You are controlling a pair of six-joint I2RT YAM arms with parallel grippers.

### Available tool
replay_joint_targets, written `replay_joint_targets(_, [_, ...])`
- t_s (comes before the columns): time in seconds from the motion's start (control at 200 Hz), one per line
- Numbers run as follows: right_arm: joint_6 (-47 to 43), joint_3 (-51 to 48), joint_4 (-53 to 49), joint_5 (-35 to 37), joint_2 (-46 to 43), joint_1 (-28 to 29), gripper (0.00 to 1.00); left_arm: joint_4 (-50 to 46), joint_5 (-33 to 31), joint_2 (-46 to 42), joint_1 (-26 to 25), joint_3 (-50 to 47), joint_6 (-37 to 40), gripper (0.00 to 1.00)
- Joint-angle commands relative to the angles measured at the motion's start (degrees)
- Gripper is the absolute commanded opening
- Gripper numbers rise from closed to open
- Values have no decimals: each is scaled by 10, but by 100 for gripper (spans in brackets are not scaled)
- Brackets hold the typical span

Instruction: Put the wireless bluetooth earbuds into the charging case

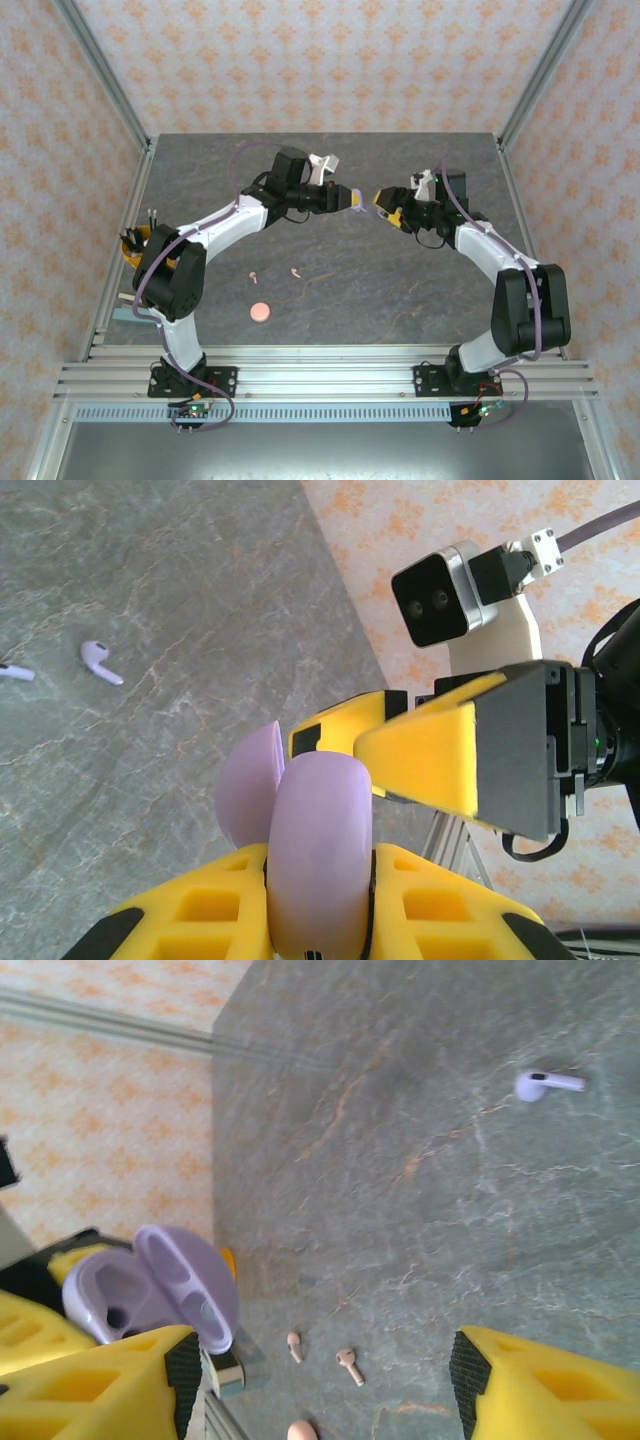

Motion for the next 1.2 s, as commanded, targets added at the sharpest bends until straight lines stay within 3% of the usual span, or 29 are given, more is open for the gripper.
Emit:
replay_joint_targets(0.0, [-31,-6,3,-52,-9,-3,65,-2,37,2,0,36,15,7])
replay_joint_targets(0.32, [-29,6,10,-73,-12,-2,56,-18,51,10,0,56,17,7])
replay_joint_targets(1.196, [-8,30,29,-67,-22,12,49,-31,62,13,-2,62,19,3])
